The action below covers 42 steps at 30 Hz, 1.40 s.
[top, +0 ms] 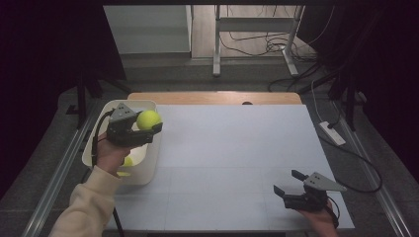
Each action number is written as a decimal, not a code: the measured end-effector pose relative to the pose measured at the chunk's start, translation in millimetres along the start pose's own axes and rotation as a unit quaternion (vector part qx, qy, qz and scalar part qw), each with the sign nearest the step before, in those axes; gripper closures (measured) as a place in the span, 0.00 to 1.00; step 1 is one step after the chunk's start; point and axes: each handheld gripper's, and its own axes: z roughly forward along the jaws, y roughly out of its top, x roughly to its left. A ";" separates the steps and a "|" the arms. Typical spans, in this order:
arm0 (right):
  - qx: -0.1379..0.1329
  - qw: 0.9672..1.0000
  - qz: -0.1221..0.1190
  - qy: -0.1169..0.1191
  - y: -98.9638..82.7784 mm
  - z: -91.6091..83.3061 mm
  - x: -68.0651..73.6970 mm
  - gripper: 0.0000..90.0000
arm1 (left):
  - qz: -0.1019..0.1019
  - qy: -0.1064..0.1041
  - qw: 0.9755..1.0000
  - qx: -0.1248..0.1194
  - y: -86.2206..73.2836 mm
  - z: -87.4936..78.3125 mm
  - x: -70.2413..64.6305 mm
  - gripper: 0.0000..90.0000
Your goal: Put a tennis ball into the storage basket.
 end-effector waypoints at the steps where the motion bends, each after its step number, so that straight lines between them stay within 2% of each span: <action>1: 0.000 1.000 0.001 0.000 0.0 0.0 -0.2 0.10 | -0.002 0.002 1.000 0.000 -0.6 -0.1 2.2 0.29; 22: 0.001 1.000 0.000 0.002 0.4 2.0 0.3 0.10 | -0.028 0.043 0.999 0.008 -4.3 -1.4 30.8 0.29; 42: 0.002 1.000 0.001 0.000 0.1 1.8 -0.4 0.10 | -0.037 0.068 0.997 0.018 -10.0 -4.5 45.6 0.29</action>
